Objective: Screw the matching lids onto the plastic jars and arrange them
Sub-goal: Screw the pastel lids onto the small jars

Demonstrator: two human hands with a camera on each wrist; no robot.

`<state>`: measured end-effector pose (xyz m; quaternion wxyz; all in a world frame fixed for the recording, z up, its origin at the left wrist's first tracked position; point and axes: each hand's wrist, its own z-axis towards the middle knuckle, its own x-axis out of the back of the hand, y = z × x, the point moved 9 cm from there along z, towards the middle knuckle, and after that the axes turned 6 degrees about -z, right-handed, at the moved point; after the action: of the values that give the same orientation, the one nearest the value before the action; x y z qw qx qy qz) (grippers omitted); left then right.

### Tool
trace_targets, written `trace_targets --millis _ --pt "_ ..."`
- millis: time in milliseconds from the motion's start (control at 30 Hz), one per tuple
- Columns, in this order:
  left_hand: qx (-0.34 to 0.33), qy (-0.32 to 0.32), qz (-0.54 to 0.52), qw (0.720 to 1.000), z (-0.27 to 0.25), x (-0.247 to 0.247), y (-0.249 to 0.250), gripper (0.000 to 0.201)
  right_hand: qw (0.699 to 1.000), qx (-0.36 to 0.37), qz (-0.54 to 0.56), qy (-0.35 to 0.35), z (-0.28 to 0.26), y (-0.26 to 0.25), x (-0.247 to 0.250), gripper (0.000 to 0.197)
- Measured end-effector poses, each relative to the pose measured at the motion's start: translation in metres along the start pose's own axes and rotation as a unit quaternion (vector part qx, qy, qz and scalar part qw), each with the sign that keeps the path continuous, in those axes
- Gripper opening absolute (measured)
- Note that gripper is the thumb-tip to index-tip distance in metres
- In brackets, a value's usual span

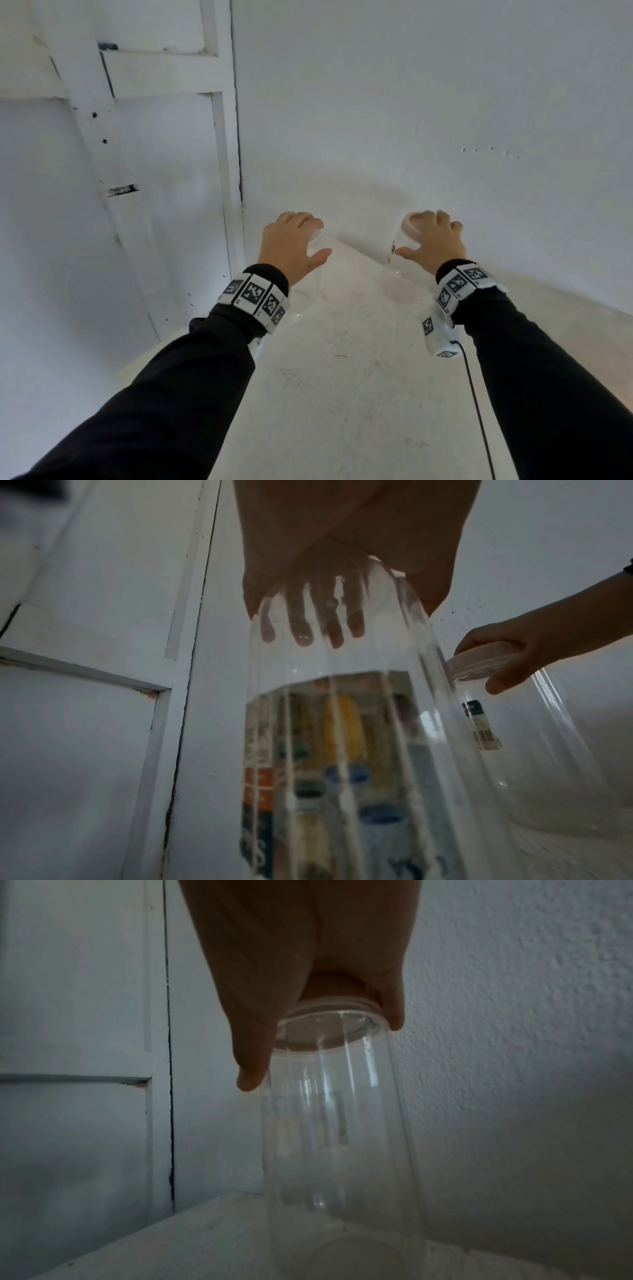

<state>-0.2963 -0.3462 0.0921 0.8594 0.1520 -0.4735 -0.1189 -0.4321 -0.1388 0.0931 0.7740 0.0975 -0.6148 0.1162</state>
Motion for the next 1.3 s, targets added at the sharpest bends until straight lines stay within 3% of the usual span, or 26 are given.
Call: trace_targets --millis 133,233,333,433,533,633,767,1000,1100,1200,1300 --pt "-0.014 0.008 -0.007 1.000 0.001 -0.001 0.000 0.044 0.999 -0.005 0.011 0.040 -0.004 0.002 0.005 0.095" --pt "-0.017 0.002 -0.004 1.000 0.001 -0.003 -0.001 0.048 1.000 -0.003 -0.016 0.021 -0.005 0.003 0.003 0.103" --pt "-0.008 -0.018 -0.016 1.000 0.000 -0.004 -0.003 0.067 0.999 0.007 -0.030 0.016 -0.007 0.002 0.010 0.110" --pt "0.021 -0.016 -0.098 0.995 0.000 0.000 -0.005 0.088 0.995 0.055 -0.005 0.078 -0.014 -0.014 0.035 0.098" --pt "0.051 0.009 -0.207 0.977 -0.001 0.007 -0.010 0.077 0.976 0.142 0.087 0.141 -0.031 -0.047 0.061 0.073" --pt "0.072 0.033 -0.294 0.952 -0.004 0.012 -0.016 0.063 0.951 0.222 0.191 0.104 -0.052 -0.087 0.063 0.060" --pt "0.100 0.065 -0.378 0.918 -0.008 0.019 -0.028 0.054 0.927 0.311 0.207 0.019 -0.073 -0.139 0.041 0.069" --pt "0.144 0.078 -0.440 0.883 -0.015 0.029 -0.043 0.043 0.929 0.332 0.160 -0.028 -0.085 -0.173 0.018 0.060" --pt "0.164 0.102 -0.419 0.887 -0.029 0.043 -0.055 0.038 0.934 0.327 0.145 -0.018 -0.084 -0.175 0.020 0.058" --pt "0.180 0.104 -0.361 0.909 -0.049 0.054 -0.066 0.033 0.936 0.323 0.140 -0.021 -0.083 -0.179 0.022 0.061" --pt "0.208 0.041 -0.272 0.938 -0.074 0.050 -0.080 0.030 0.936 0.313 0.160 -0.024 -0.084 -0.180 0.025 0.073"
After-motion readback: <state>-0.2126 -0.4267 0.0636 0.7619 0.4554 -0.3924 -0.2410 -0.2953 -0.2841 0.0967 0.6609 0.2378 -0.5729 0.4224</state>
